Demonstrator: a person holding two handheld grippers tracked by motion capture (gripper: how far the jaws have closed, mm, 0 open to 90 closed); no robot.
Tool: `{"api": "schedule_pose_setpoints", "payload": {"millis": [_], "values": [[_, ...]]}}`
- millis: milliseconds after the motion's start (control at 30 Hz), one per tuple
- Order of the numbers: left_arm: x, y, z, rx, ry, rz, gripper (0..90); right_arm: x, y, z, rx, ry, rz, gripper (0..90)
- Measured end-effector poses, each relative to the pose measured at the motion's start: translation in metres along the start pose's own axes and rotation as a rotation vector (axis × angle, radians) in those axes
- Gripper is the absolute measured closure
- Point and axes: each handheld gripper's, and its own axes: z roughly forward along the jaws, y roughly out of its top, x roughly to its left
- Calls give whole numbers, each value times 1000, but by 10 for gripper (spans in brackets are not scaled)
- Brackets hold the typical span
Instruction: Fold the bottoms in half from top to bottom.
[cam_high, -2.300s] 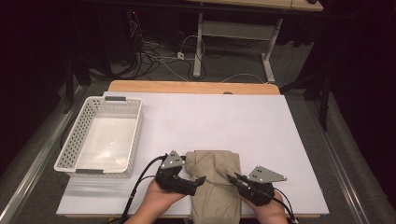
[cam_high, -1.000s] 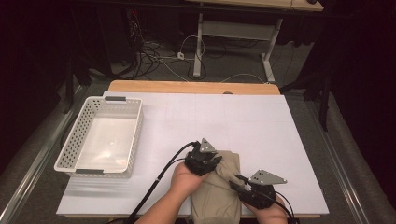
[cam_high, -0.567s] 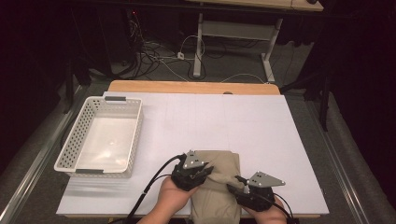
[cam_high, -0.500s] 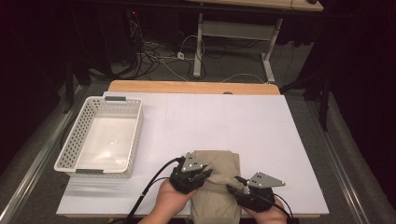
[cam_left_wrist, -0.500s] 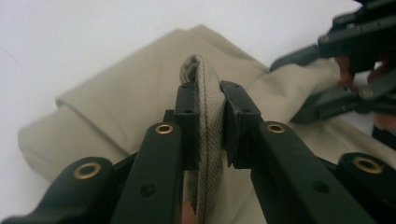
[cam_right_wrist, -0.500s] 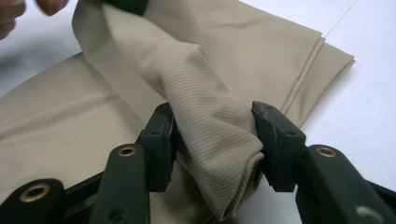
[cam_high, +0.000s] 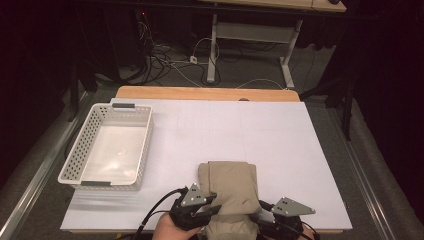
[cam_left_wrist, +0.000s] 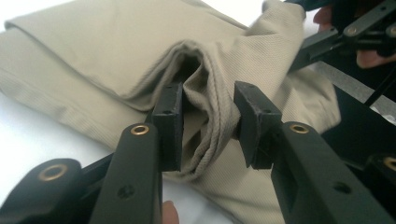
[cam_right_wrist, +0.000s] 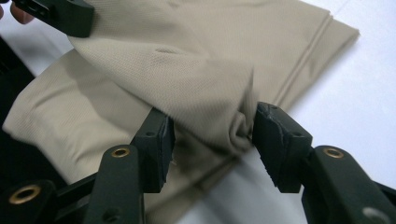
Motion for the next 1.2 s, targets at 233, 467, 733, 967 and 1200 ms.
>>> {"api": "schedule_pose_setpoints", "payload": {"millis": [233,467,733,967,1200], "values": [[-2,-8,-3,0,11,11,524,0,-4,-14,-37,6,19,487],[-3,-6,-2,-7,-9,18,526,4,1,-15,-73,24,21,499],[-6,-6,-7,-27,-22,24,545,-1,-1,-7,-48,14,44,533],[0,-14,6,53,-20,16,650,-5,-3,3,-8,30,62,565],[4,-14,7,51,-48,27,819,-5,-2,8,17,36,43,763]]}}
